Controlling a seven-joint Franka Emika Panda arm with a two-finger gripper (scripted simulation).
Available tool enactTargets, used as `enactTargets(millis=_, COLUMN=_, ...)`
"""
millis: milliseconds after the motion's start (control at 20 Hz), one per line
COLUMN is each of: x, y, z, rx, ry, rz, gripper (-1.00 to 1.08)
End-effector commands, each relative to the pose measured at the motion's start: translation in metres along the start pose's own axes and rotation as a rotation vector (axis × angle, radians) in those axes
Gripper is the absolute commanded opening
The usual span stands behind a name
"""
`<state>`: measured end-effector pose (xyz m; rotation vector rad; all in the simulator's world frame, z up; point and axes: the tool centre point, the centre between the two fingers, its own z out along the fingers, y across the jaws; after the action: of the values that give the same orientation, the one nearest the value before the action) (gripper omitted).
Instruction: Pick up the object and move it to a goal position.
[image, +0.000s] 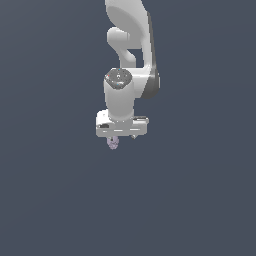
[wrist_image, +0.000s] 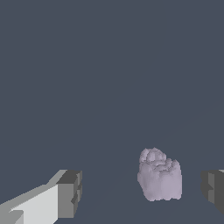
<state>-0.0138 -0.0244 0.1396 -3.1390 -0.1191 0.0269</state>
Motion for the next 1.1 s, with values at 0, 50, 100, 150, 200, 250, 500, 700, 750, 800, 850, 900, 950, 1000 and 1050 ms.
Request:
enactTargets(millis=0, x=-0.008, y=0.011, z=0.010, rx=0.000, ry=0.003, rz=-0.018, gripper=1.00)
enactTargets(millis=50, x=-0.013, y=0.016, z=0.014, rx=0.000, ry=0.005, rz=-0.027, gripper=1.00)
enactTargets(millis=100, x=-0.017, y=0.021, z=0.018, rx=0.000, ry=0.006, rz=-0.036, gripper=1.00)
enactTargets(millis=150, x=-0.021, y=0.025, z=0.022, rx=0.000, ry=0.008, rz=-0.045, gripper=1.00)
enactTargets(millis=200, x=-0.025, y=0.030, z=0.026, rx=0.000, ry=0.009, rz=-0.053, gripper=1.00)
enactTargets(millis=250, x=-0.029, y=0.033, z=0.029, rx=0.000, ry=0.010, rz=-0.060, gripper=1.00)
enactTargets(millis=500, x=-0.043, y=0.047, z=0.042, rx=-0.001, ry=0.015, rz=-0.087, gripper=1.00)
enactTargets(millis=700, x=-0.048, y=0.052, z=0.046, rx=-0.002, ry=0.017, rz=-0.097, gripper=1.00)
enactTargets(millis=750, x=-0.049, y=0.052, z=0.046, rx=-0.002, ry=0.017, rz=-0.098, gripper=1.00)
enactTargets(millis=800, x=-0.049, y=0.052, z=0.047, rx=-0.002, ry=0.017, rz=-0.098, gripper=1.00)
enactTargets(millis=850, x=-0.048, y=0.052, z=0.046, rx=-0.002, ry=0.016, rz=-0.095, gripper=1.00)
enactTargets(millis=900, x=-0.048, y=0.052, z=0.046, rx=-0.002, ry=0.016, rz=-0.095, gripper=1.00)
enactTargets(millis=950, x=-0.048, y=0.052, z=0.047, rx=-0.002, ry=0.016, rz=-0.095, gripper=1.00)
enactTargets(millis=1000, x=-0.048, y=0.052, z=0.049, rx=-0.002, ry=0.016, rz=-0.095, gripper=1.00)
enactTargets(millis=1050, x=-0.048, y=0.052, z=0.051, rx=-0.002, ry=0.016, rz=-0.095, gripper=1.00)
